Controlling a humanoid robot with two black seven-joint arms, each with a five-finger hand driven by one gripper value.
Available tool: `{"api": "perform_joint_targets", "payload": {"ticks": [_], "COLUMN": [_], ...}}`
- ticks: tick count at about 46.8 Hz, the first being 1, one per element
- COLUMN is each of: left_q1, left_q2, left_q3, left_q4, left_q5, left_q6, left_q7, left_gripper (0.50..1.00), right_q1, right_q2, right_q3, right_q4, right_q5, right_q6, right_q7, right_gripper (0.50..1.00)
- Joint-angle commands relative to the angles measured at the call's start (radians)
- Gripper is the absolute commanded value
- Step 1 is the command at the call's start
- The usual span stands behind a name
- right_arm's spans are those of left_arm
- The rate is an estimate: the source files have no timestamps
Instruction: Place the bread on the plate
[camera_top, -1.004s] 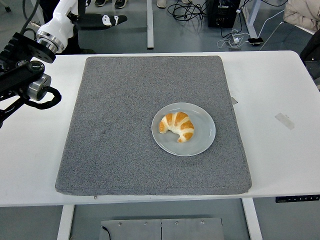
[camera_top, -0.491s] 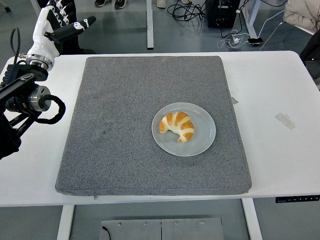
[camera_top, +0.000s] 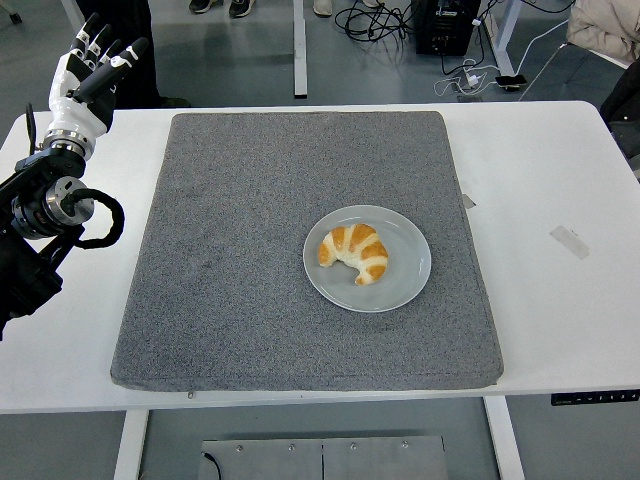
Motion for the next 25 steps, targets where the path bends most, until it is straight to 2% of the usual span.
{"api": "perform_joint_targets", "payload": {"ticks": [1,8,19,25], "left_q1": [-0.005,-0.009,-0.011,-0.011], "left_q2": [-0.002,-0.019,-0.079,-0.085], "left_q3": [-0.015,-0.029,-0.032,-0.038], "left_q4": [0.029,0.042,0.078,0.097], "left_q5": [-0.009,-0.030,-0.076,-0.107], "left_q6": [-0.034,-0.080,-0.096,-0.097], "left_q7": [0.001,0.004,0.004,0.003], "left_gripper": [0.971,0.971,0.971,0.971], "right_q1": [0.000,0.000,-0.001,-0.001], "right_q2": [0.000,0.000,0.000,0.000], "right_q3": [0.000,-0.002,-0.002,-0.003], "right_q4": [-0.001,-0.002,-0.004,-0.004], "right_q5": [0.001,0.000,0.000,0.000], "right_q6": [0.000,0.000,0.000,0.000], "right_q7": [0.000,-0.002,0.000,0.000], "right_gripper": [1.000,1.000,1.000,1.000]}}
